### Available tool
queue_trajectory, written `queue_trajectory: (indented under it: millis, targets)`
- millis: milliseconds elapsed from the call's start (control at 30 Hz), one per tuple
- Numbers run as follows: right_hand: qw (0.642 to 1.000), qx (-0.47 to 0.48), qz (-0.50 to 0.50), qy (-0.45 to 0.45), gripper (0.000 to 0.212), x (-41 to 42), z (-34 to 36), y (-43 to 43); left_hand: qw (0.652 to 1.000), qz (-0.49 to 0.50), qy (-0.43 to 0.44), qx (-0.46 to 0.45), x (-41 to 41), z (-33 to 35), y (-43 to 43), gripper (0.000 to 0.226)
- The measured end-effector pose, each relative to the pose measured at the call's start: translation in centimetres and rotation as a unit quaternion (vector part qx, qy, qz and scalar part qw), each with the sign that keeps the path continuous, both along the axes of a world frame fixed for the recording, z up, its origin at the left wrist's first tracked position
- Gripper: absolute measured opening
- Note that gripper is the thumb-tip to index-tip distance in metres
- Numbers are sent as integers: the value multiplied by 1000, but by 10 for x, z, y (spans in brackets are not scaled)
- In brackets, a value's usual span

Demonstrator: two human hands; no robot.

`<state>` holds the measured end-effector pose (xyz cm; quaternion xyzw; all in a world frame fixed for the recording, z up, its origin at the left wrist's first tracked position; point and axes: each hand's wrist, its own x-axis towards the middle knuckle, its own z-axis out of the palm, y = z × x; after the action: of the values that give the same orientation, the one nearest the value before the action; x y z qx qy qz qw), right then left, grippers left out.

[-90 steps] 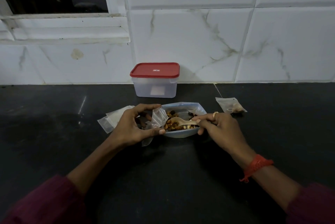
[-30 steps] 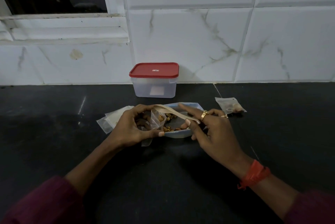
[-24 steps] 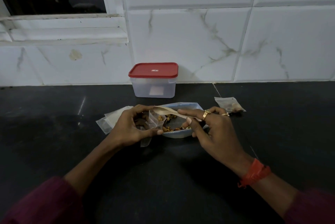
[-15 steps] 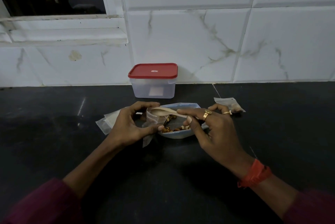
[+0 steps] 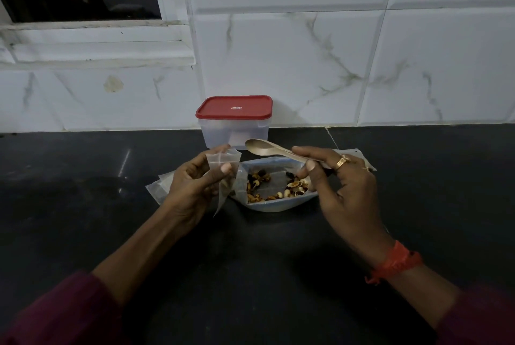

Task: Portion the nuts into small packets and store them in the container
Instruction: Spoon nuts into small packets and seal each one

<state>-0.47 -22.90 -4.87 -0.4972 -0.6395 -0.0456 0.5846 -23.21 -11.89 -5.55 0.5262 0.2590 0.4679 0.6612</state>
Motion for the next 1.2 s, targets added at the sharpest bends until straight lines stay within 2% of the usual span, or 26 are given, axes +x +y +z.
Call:
queue_trajectory:
  millis: [133,233,300,400,567,667,800,900,1033,1200]
  targets:
    - [999,-25,-11,28,28,2,-4,3,999,31,32,28,-3,1,2,90]
    - [998,-54,-36,24,30,7,-5,5,982,75,129,114,-5,-1,2,73]
    - [994,-91,-59,4,31,11,-8,6,954,103,206,191,-2,-2,-2,62]
    - [980,-154,-105,-76,26,15,-14,9,935,87,244,243,1,-3,-5,62]
    - [964,-217,-104,-114,25,16,-16,10,937,45,248,241,-3,-10,1,74]
    - [965,-180,-135,-137,25,16,-16,9,945,31,242,216,-2,-10,2,78]
    - [945,-165,-196,-205,27,18,-18,12,943,44,256,207,-1,-9,4,76]
    - [943,-176,-173,-221,29,15,-22,15,939,45,271,208,-2,-10,5,81]
    - [954,-189,-133,-191,27,15,-20,22,942,27,272,196,-6,-10,9,87]
    - [958,-123,-139,-220,19,20,-15,19,949,3,259,180,-10,-10,12,83]
